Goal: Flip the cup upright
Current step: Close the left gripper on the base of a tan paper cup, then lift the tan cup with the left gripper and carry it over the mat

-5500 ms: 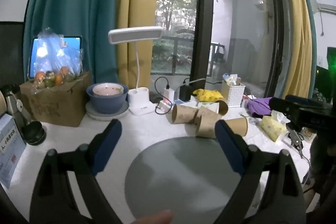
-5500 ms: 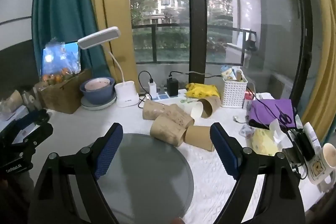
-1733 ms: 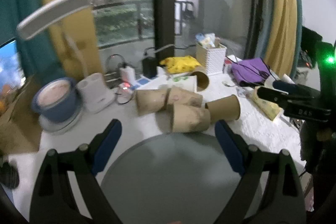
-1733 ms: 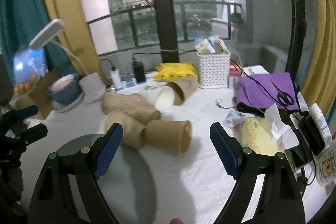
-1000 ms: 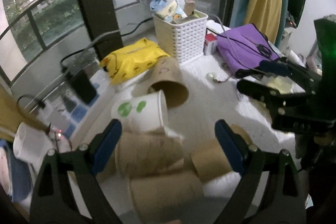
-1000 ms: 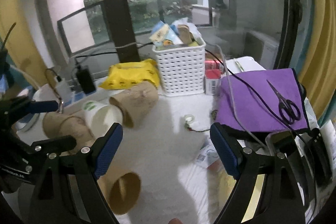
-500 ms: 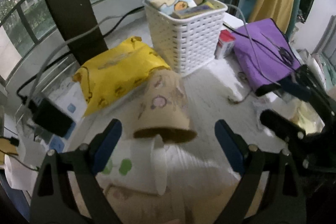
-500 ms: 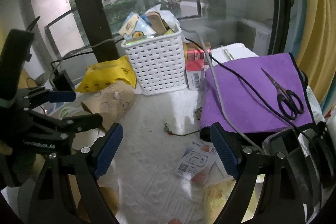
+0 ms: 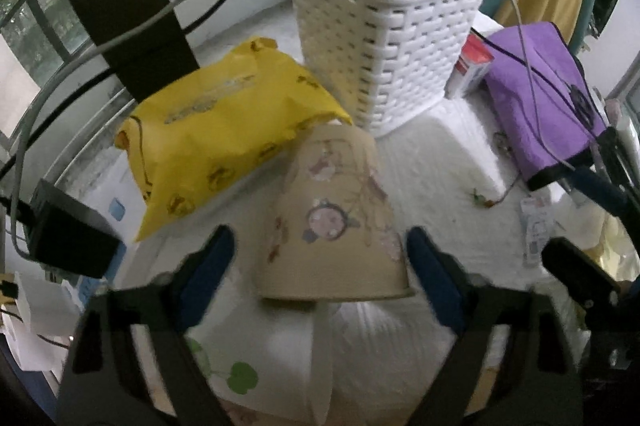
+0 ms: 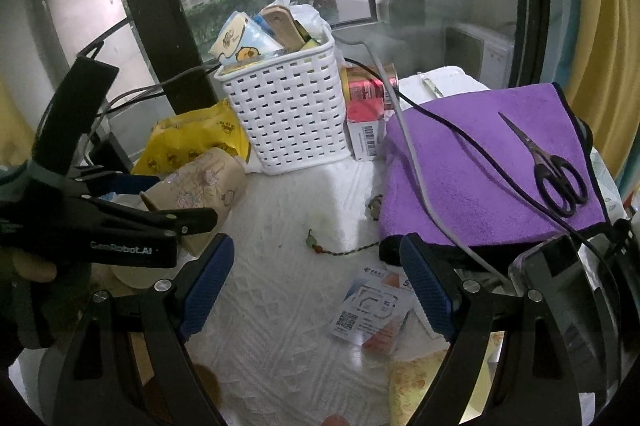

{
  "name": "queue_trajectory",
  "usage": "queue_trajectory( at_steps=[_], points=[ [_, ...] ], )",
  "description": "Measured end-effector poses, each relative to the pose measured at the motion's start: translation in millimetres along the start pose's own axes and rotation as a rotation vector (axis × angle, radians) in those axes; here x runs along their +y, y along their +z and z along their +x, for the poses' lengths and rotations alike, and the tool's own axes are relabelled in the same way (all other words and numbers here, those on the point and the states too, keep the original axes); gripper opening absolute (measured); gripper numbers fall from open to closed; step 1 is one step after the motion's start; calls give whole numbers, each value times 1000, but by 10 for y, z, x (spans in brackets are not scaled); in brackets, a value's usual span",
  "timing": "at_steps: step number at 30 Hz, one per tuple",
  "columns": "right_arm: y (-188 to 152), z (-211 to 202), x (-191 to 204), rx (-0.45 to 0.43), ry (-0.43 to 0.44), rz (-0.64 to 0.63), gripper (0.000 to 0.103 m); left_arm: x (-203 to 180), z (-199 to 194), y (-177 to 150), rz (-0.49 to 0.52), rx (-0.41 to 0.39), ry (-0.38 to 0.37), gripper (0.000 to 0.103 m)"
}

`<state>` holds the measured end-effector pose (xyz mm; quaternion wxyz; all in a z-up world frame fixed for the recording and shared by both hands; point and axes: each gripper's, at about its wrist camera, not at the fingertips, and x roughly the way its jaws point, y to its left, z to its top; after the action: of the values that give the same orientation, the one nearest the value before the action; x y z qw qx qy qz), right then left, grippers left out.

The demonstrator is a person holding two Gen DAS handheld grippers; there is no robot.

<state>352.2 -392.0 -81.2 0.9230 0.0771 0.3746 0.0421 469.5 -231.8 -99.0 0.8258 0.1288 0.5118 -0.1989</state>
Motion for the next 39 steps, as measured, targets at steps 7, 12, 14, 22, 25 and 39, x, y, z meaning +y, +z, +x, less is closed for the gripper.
queue_trajectory(
  at_steps=[7, 12, 14, 22, 25, 39],
  points=[
    [5, -66, -30, -8, -4, 10, 87, -44, -67, -35, 24, -22, -36, 65],
    [39, -220, -20, -32, -14, 14, 87, -166, -242, -54, 64, -51, -47, 65],
    [62, -317, -2, -48, -16, 14, 87, -216, -372, -63, 64, -65, -50, 65],
    [101, -758, 85, -108, -27, 12, 87, -320, -1045, -149, 87, -160, -63, 65],
    [77, -976, 158, -135, -31, 4, 87, -355, -1294, -222, 110, -196, -65, 65],
    [-317, -1813, 517, -188, -29, -47, 87, -683, -2087, -1105, 169, -278, -65, 65]
  ],
)
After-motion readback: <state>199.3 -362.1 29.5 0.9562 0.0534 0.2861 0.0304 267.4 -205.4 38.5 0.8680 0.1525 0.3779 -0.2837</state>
